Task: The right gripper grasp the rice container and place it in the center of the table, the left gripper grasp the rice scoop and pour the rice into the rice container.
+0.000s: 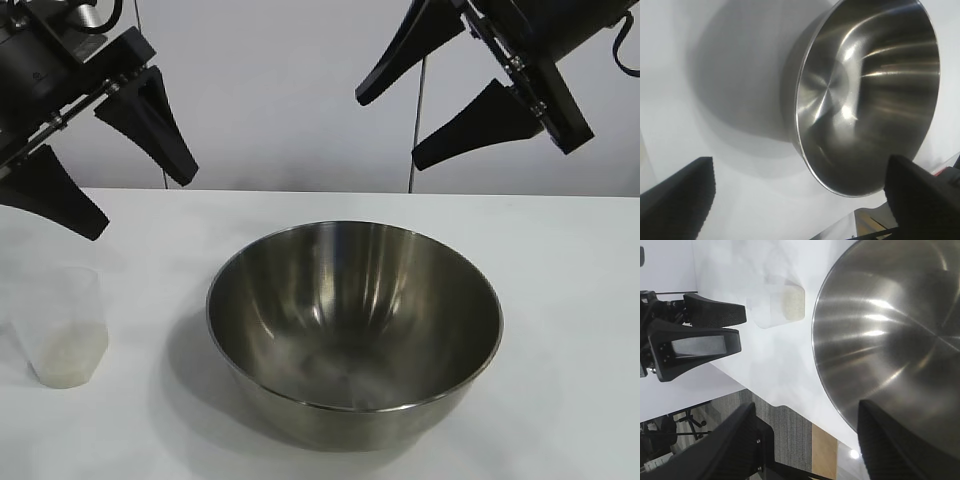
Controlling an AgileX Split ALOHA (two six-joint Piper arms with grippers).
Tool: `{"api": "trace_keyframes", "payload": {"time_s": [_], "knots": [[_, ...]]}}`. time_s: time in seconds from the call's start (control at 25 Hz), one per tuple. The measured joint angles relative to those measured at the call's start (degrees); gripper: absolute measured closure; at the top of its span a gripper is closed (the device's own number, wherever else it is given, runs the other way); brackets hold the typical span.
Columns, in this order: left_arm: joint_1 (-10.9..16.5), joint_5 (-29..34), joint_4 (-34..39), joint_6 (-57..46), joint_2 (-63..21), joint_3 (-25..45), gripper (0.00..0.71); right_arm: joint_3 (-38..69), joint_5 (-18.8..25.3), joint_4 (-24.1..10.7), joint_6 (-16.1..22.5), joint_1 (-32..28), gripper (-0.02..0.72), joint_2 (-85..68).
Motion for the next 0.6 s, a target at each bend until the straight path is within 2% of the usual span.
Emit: {"api": "trace_keyframes", "payload": {"time_s": [0.24, 0.36, 0.44, 0.52, 0.6], "knots": [[0.0, 0.0, 0.0, 0.0, 0.0, 0.0, 0.051, 0.0, 0.5, -0.2, 0.0, 0.0, 0.295, 0.0], [0.0, 0.0, 0.0, 0.0, 0.0, 0.0, 0.051, 0.0, 1.2, -1.7, -0.9, 0.0, 0.295, 0.0], [0.0, 0.0, 0.0, 0.0, 0.0, 0.0, 0.051, 0.0, 1.3, -6.0, -1.4, 0.0, 0.295, 0.0], [0.0, 0.0, 0.0, 0.0, 0.0, 0.0, 0.051, 0.0, 2.0, -13.2, -1.1, 0.0, 0.295, 0.1], [0.0, 0.0, 0.0, 0.0, 0.0, 0.0, 0.051, 0.0, 3.3, -21.7, 0.9, 0.0, 0.295, 0.6]]}}
